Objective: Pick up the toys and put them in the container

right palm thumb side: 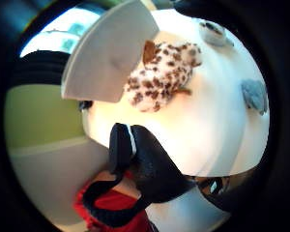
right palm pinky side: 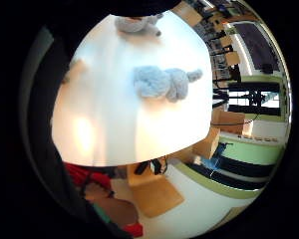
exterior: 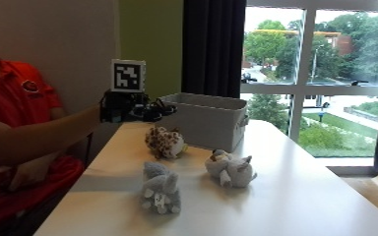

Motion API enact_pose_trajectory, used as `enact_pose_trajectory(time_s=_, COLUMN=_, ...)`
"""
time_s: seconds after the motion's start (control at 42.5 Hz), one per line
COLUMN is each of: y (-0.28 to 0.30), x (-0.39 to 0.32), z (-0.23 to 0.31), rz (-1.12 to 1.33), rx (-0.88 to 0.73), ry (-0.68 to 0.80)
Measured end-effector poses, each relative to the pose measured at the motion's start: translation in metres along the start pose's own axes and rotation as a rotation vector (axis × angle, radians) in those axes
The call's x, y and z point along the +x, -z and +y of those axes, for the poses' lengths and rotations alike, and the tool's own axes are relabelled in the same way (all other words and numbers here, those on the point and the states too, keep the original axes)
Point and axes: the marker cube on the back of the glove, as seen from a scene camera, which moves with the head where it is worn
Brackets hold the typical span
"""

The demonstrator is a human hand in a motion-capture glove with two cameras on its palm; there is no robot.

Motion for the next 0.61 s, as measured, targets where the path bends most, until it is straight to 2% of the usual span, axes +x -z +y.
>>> enact_pose_trajectory(time_s=0.094, y=0.005, x=0.003, z=0.012, rz=0.057, rx=0.036, ry=-0.042)
enact_pose_trajectory(time_s=0.235, y=0.006, x=0.005, z=0.009, rz=0.012, rx=0.092, ry=-0.063)
enact_pose_trajectory(time_s=0.471, y=0.003, x=-0.003, z=0.009, rz=-0.060, rx=0.163, ry=0.014)
enact_pose_trajectory(time_s=0.612, y=-0.003, x=-0.009, z=0.003, rz=-0.079, rx=0.184, ry=-0.003)
